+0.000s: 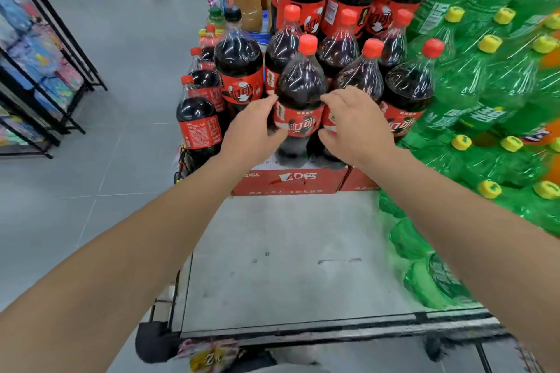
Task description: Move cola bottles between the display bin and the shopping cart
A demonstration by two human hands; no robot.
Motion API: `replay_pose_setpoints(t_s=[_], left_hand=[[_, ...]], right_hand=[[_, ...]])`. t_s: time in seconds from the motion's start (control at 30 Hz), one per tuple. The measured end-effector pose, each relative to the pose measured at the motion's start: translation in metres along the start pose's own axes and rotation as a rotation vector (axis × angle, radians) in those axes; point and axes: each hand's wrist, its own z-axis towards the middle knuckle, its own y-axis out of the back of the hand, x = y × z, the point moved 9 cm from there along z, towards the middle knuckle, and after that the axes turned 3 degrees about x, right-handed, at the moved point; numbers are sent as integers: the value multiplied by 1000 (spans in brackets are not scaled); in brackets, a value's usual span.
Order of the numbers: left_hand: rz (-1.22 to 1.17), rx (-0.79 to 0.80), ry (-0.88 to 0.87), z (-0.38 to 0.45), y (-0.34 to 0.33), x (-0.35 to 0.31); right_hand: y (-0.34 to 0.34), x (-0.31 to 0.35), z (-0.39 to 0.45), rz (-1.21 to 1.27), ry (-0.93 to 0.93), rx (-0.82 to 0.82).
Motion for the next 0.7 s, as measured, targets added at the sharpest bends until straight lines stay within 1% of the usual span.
replay_pose_setpoints(t_s=[0.2, 0.33, 0.43, 0.7], left_hand=[[274, 19, -32, -63, -1, -34], [392, 34, 14, -108, -6, -56], [411, 34, 31, -141, -13, -70], [418, 77, 24, -228, -42, -101]], right_hand=[[-8, -5, -62, -124, 35, 52], [-3, -8, -109, -85, 52, 47], [-7, -8, -142, -99, 77, 106], [-8, -6, -233, -118, 84, 134]])
